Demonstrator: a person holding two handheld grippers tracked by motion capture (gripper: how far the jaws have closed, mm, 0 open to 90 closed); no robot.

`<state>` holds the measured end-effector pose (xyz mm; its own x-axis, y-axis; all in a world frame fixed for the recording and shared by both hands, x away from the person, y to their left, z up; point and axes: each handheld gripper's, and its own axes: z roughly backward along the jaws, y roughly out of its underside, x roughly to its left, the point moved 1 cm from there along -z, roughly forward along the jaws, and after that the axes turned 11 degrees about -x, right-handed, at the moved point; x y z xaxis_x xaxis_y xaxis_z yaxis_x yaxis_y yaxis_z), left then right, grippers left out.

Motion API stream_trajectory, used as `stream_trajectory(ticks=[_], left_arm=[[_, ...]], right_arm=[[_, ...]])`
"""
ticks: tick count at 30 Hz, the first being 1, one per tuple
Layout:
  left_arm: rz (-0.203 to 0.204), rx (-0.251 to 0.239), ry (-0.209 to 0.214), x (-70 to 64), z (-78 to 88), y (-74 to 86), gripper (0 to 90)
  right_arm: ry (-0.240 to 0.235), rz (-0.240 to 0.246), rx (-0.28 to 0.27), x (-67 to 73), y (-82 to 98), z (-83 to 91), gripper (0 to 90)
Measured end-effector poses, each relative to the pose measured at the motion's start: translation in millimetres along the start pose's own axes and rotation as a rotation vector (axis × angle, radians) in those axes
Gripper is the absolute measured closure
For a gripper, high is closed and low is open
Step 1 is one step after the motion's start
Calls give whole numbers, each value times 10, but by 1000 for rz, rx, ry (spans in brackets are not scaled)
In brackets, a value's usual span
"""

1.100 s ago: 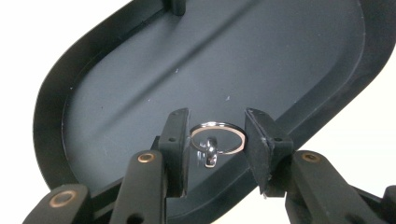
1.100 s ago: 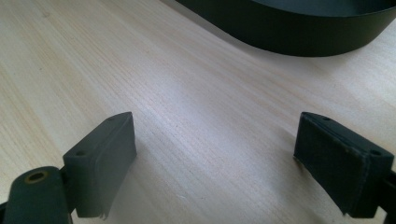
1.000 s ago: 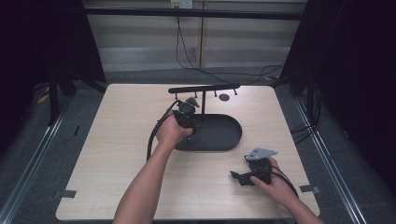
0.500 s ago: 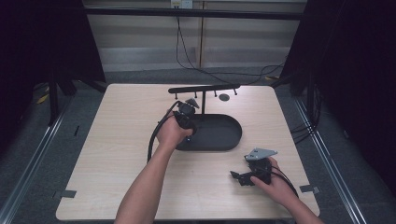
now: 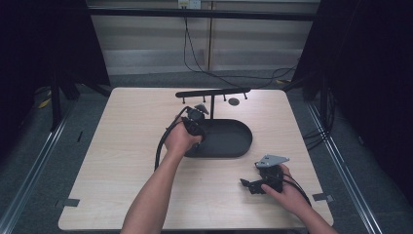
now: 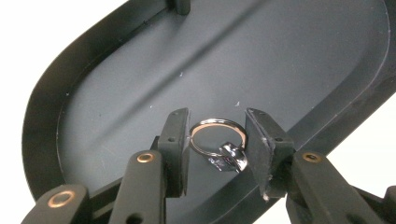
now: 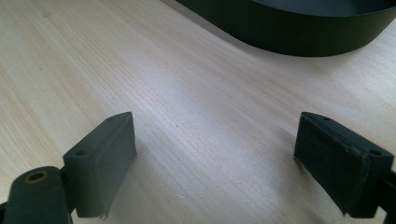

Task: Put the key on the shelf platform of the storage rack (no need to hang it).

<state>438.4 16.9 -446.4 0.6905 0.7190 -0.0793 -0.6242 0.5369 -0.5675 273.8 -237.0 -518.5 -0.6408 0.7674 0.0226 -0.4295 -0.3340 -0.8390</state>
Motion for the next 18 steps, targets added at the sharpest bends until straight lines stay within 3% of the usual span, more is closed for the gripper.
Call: stream_trajectory(ticks=[18], left_arm=[[-2,-29,-1,-11,-2,-6,576]], right_arm=[[0,0,0,0,0,0,121]])
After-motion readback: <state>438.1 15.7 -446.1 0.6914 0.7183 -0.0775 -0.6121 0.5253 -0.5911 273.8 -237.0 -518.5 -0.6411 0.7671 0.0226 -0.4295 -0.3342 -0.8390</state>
